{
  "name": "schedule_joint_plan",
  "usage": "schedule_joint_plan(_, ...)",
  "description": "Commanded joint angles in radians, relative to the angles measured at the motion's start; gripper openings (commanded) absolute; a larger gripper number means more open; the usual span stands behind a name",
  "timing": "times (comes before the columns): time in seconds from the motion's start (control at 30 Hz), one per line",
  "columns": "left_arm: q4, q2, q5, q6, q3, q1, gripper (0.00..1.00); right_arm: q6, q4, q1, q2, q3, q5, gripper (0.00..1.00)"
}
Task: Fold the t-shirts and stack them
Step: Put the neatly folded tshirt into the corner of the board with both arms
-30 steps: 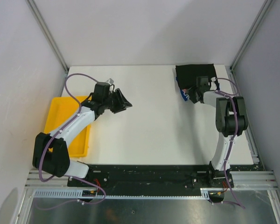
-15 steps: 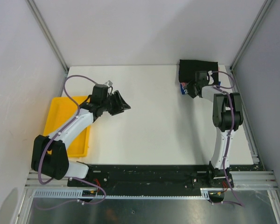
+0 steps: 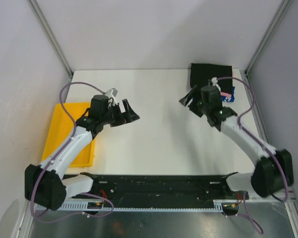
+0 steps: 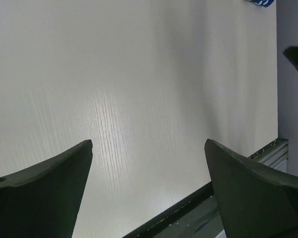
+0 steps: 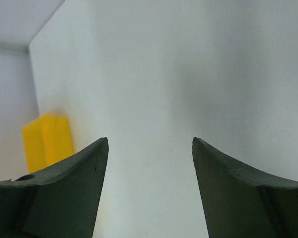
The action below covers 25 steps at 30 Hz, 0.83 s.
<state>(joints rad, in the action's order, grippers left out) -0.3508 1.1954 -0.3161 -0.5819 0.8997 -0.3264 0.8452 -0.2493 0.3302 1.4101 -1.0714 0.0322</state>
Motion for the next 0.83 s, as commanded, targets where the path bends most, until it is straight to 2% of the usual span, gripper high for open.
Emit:
schedule_joint_plan(0.0,-0.026,-0.138,0.039,0.089,-0.056,-0.014,0.99,-0.035,-0.055,0.151,-0.218,0.142,0.1,0.76)
schedule_joint_plan(0.17,-0.045,-0.303,0.082,0.145,-0.138,-0.023,0.99,-0.042,-0.122,0.312,-0.415,0.264,0.199,0.83)
schedule_joint_plan(0.3,-0.055,-0.406,0.136,0.161,-0.2,-0.024,0.99,-0.048,-0.164,0.385,-0.508,0.302,0.265,0.89)
schedule_joint_plan(0.43,-0.065,-0.447,0.168,0.156,-0.23,-0.025,0.99,-0.051,-0.185,0.396,-0.549,0.304,0.287,0.91)
schedule_joint_plan(0.8,-0.094,-0.439,0.215,0.16,-0.216,-0.023,0.99,-0.062,-0.175,0.384,-0.578,0.304,0.28,0.93)
